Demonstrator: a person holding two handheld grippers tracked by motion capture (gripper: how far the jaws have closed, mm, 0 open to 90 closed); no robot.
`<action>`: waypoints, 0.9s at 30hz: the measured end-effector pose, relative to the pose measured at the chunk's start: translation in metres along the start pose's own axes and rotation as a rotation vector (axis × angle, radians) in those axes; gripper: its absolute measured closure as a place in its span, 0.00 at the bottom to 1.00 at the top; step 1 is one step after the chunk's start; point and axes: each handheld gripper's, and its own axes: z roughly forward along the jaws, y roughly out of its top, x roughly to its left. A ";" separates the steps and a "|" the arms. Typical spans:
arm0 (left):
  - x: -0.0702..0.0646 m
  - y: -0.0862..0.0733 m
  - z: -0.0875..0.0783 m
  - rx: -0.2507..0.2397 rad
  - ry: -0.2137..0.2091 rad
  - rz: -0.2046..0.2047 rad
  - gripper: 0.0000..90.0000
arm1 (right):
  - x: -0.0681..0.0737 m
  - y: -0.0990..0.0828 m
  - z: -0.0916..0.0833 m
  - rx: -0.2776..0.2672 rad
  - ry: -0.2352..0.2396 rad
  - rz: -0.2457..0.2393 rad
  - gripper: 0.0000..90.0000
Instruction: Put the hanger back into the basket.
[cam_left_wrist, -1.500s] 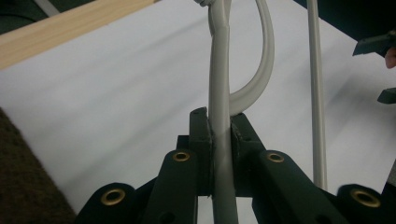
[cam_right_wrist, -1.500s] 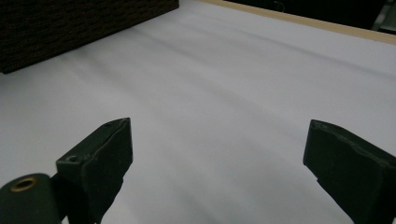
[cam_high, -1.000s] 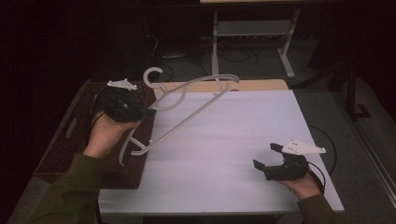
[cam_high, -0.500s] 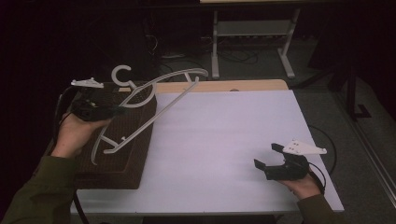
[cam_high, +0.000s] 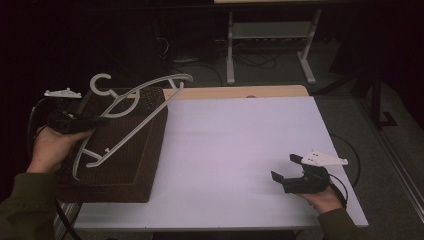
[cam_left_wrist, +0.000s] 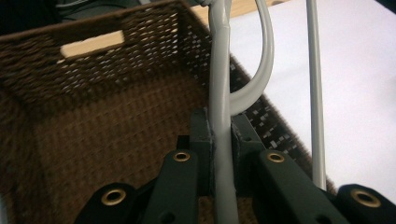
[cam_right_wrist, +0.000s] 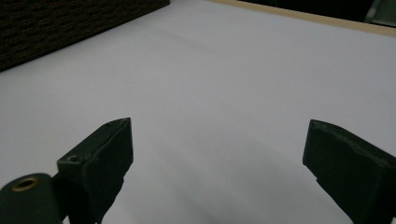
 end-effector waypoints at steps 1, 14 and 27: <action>0.002 -0.001 -0.001 0.000 0.009 -0.006 0.91 | 0.000 0.000 0.000 0.000 -0.001 -0.001 0.09; 0.045 -0.022 -0.017 0.016 0.105 -0.061 0.91 | -0.001 0.000 0.000 0.001 -0.005 0.003 0.09; 0.065 -0.038 -0.013 0.101 0.170 -0.072 0.91 | -0.001 -0.001 0.001 0.007 -0.009 0.008 0.09</action>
